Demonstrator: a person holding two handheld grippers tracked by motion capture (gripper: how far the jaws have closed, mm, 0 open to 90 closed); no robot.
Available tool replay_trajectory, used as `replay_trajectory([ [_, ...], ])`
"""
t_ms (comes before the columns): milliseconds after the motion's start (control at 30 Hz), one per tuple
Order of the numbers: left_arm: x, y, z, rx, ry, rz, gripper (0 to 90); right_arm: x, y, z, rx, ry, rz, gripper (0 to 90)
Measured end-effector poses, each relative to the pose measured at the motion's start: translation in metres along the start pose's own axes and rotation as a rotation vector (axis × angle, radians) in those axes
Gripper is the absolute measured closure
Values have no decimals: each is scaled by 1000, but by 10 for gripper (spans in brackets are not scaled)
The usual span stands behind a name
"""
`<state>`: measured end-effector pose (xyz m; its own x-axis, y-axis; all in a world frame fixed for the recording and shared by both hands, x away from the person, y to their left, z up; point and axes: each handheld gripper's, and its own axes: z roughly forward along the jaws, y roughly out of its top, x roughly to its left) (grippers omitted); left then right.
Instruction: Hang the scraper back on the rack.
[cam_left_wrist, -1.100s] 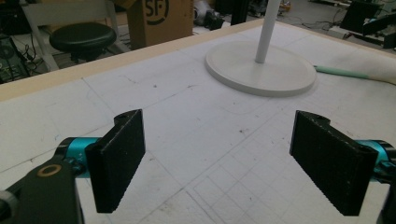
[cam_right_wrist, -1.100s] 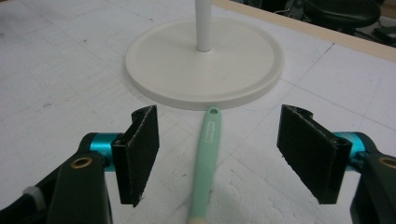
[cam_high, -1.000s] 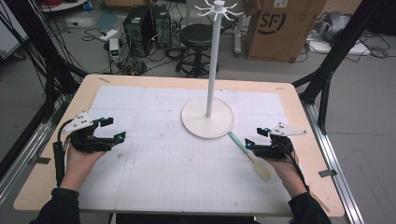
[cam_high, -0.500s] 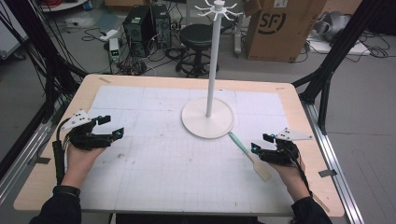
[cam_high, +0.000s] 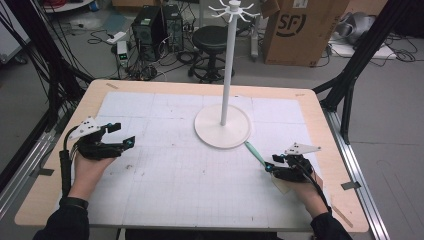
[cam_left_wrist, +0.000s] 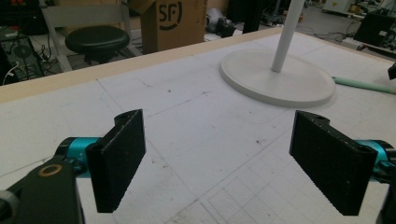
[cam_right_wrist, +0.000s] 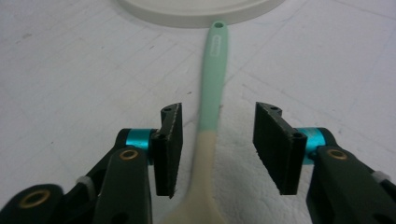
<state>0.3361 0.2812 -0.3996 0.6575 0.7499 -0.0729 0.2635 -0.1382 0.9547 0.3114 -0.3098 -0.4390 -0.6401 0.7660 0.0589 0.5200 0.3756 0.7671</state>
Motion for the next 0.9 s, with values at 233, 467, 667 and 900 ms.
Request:
replay_trajectory([
  [233,-2,-1,2,13,-5,8,193,4,-1,6,52,-3,-25,646],
  [467,-2,-1,3,17,-6,13,194,11,1,8,76,-38,-35,751],
  [667,-3,-1,3,16,-6,12,194,12,2,9,85,-48,23,792],
  [900,-3,0,2,15,-6,13,195,11,3,8,86,-49,42,804],
])
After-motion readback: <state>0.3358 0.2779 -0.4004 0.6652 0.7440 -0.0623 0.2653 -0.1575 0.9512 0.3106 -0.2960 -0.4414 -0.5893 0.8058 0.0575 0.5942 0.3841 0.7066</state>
